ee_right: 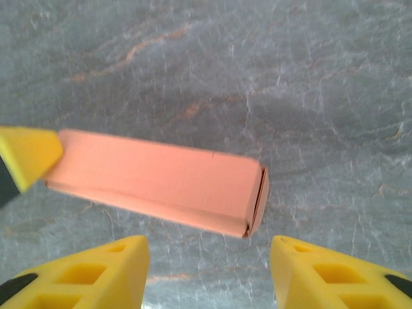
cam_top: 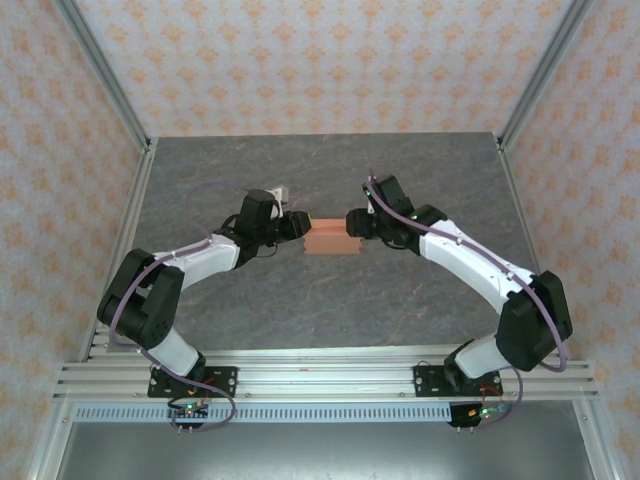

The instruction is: Fold the paper box

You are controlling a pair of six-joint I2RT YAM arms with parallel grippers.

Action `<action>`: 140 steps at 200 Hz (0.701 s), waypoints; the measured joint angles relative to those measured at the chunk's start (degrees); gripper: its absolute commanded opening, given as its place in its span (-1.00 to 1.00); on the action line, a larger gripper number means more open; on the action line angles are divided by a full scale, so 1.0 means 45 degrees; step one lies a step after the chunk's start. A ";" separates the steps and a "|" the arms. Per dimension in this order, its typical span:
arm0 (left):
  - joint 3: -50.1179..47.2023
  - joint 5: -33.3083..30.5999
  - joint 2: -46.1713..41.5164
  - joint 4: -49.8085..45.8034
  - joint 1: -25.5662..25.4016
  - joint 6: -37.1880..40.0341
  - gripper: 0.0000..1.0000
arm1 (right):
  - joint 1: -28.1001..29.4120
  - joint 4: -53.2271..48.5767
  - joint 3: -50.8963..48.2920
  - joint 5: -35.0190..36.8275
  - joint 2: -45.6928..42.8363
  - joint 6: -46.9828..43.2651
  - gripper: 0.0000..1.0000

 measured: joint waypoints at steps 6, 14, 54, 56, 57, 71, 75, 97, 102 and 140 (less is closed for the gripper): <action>0.0000 -0.0005 -0.0005 -0.0005 0.0000 0.0005 -0.30 | -0.0165 0.0010 0.0199 -0.0136 0.0112 0.0005 0.05; 0.0005 -0.0029 -0.0024 -0.0029 -0.0015 0.0015 -0.30 | -0.0398 0.0015 0.0447 -0.0296 0.0301 0.0034 0.05; 0.0019 -0.0189 -0.0087 -0.0180 -0.0073 0.0039 -0.29 | -0.1209 0.0010 0.0962 -0.1098 0.1413 0.0335 0.05; 0.0019 -0.0194 -0.0087 -0.0185 -0.0068 0.0039 -0.29 | -0.1234 0.0010 0.0962 -0.1141 0.1452 0.0350 0.05; 0.0019 -0.0194 -0.0087 -0.0185 -0.0068 0.0039 -0.29 | -0.1253 0.0010 0.0962 -0.1185 0.1486 0.0369 0.05; 0.0024 -0.0228 -0.0087 -0.0189 -0.0073 0.0039 -0.29 | -0.1438 0.0024 0.0952 -0.1574 0.1744 0.0525 0.04; 0.0024 -0.0233 -0.0097 -0.0194 -0.0073 0.0039 -0.28 | -0.1491 0.0044 0.0933 -0.1700 0.1792 0.0559 0.03; 0.0024 -0.0272 -0.0126 -0.0243 -0.0073 0.0039 -0.28 | -0.1753 0.0267 0.0675 -0.2322 0.1831 0.0831 -0.02; 0.0024 -0.0272 -0.0131 -0.0248 -0.0073 0.0039 -0.29 | -0.1807 0.0369 0.0588 -0.2463 0.1831 0.0913 -0.03; 0.0019 -0.0282 -0.0146 -0.0287 -0.0073 0.0039 -0.29 | -0.2059 0.1146 -0.0325 -0.3376 0.1826 0.1452 -0.15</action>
